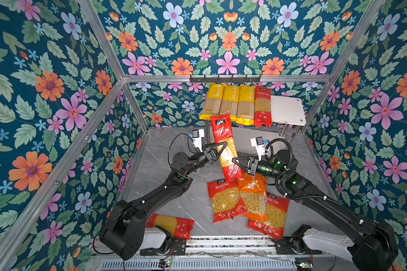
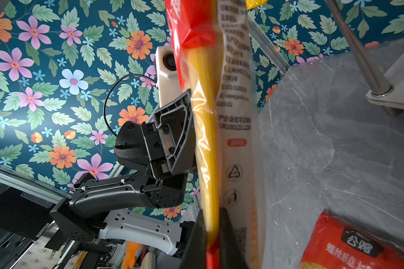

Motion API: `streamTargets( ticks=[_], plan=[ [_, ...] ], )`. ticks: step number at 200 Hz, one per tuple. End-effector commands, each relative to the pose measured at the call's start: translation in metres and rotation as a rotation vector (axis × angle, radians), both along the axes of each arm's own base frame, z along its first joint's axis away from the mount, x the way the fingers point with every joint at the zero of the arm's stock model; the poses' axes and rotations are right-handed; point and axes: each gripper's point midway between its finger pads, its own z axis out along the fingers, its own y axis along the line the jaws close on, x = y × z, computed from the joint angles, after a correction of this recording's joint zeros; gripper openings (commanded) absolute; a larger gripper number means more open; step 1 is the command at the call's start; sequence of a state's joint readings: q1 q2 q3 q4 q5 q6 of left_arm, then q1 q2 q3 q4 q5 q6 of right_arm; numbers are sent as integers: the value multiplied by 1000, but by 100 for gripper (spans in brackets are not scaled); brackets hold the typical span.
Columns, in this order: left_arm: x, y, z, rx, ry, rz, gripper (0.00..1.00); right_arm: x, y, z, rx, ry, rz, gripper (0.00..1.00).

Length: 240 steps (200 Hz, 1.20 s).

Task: Arrange pasta packages on shelves
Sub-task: Pick up the pasta bag from the middle-left of the table.

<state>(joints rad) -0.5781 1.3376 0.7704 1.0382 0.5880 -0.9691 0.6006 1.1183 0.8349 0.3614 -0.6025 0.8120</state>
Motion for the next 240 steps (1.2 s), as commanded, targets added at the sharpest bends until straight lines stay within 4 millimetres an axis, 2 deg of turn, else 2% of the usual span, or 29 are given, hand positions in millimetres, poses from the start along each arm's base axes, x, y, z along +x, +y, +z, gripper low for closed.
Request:
streamTargets(
  ticks=[1, 47, 81, 116, 146, 172, 198, 240],
  plan=[
    [-18, -7, 17, -3, -123, -60, 22, -4, 1, 25, 87, -44, 26, 6],
    [-16, -13, 24, -14, -129, -58, 10, -2, 1, 6, 59, 1, 15, 11],
    [-12, -11, 33, -36, -132, -36, 5, 0, -5, -8, 32, 42, -1, 20],
    [-8, -10, 40, -59, -135, -14, 2, -2, -10, -21, 12, 72, -2, 35],
    [-3, -8, 50, -94, -137, 4, 2, -6, -13, -37, -16, 92, -2, 51],
    [1, -7, 59, -126, -136, 14, 2, -8, -15, -50, -36, 101, -10, 58],
    [4, -9, 64, -151, -132, 18, 3, -10, -15, -45, -22, 67, 0, 58],
    [8, -12, 69, -190, -122, 29, 4, -7, -14, -18, 70, 0, 15, 51]
  ],
)
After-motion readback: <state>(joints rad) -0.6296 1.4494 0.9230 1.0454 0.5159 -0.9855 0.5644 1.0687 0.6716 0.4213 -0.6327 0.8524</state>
